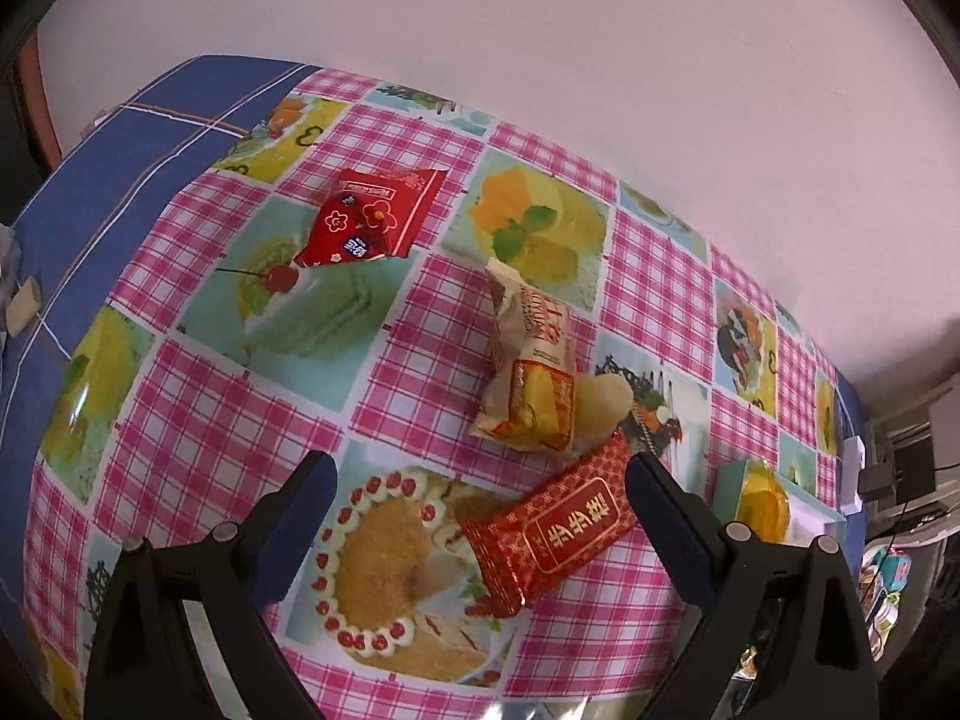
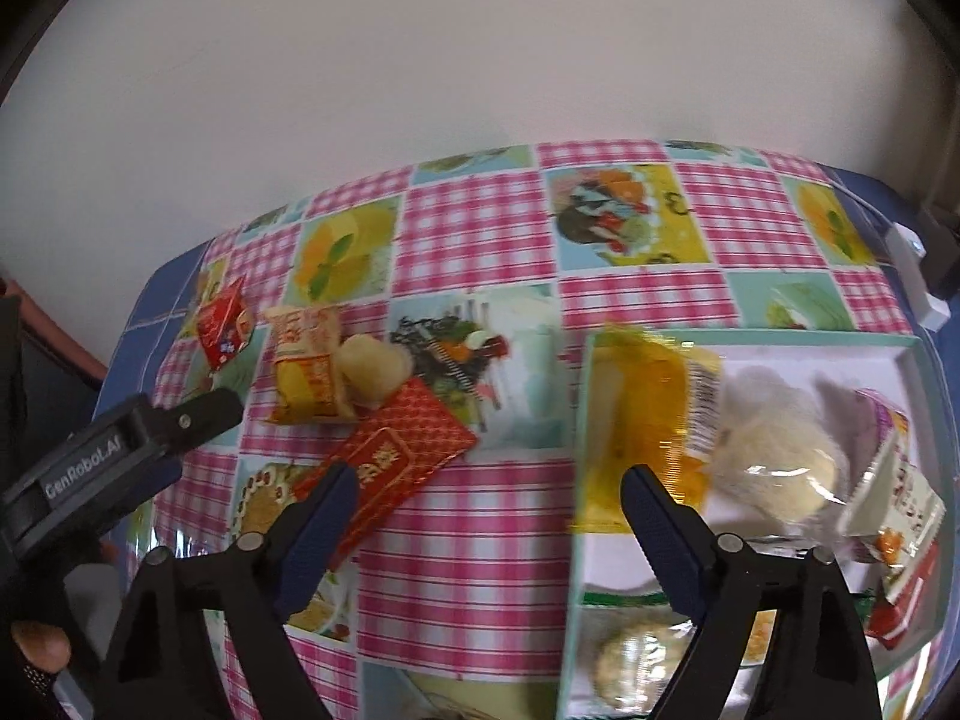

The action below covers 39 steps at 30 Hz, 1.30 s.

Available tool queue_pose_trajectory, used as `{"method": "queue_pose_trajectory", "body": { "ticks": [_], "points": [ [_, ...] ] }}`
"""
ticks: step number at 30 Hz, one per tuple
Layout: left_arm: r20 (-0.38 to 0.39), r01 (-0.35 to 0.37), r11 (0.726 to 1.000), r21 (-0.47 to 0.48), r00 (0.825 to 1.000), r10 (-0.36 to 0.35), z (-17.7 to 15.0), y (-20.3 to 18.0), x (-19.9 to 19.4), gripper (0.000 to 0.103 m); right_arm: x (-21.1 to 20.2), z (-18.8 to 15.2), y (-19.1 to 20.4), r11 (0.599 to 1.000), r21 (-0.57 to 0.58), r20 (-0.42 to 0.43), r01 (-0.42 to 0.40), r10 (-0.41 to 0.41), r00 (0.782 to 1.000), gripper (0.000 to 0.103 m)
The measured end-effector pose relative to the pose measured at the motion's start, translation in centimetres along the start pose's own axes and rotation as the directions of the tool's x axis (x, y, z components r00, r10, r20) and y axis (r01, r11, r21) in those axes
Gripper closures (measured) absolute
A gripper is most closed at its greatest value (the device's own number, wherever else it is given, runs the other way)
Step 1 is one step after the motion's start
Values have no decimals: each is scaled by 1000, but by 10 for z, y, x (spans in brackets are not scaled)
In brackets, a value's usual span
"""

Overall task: Organize snacks
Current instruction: 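Move both tools back toward the remaining snacks beside the tray, then grasp the tan Swiss roll bag with the left tool while the right tool grasps the red pastry pack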

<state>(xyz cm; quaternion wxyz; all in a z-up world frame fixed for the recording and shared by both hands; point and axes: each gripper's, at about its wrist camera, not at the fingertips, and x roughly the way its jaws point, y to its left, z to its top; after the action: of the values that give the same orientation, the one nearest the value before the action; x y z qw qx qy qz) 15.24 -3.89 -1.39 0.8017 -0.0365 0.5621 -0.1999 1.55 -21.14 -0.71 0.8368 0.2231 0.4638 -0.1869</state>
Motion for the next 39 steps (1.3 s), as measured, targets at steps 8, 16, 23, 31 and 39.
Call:
{"method": "queue_pose_trajectory", "body": {
  "ticks": [8,16,23,31,39],
  "points": [
    [-9,13,1000,-28,1000,-13,9,14,14,6,27,-1,24,999,-31,-50,-6,5,999,19],
    [-9,16,999,-49,1000,-17,17,21,22,6,50,3,36,1000,-9,-78,-12,12,997,19],
    [-15,10,997,-70,1000,-11,22,29,33,6,73,5,42,1000,24,-101,9,-6,995,19],
    [-41,-2,997,-83,999,-2,21,30,44,6,90,5,57,998,-2,-89,58,-58,994,19],
    [-37,-20,996,-87,999,17,23,30,40,6,100,-1,82,985,-114,-77,129,-138,987,19]
  ]
}}
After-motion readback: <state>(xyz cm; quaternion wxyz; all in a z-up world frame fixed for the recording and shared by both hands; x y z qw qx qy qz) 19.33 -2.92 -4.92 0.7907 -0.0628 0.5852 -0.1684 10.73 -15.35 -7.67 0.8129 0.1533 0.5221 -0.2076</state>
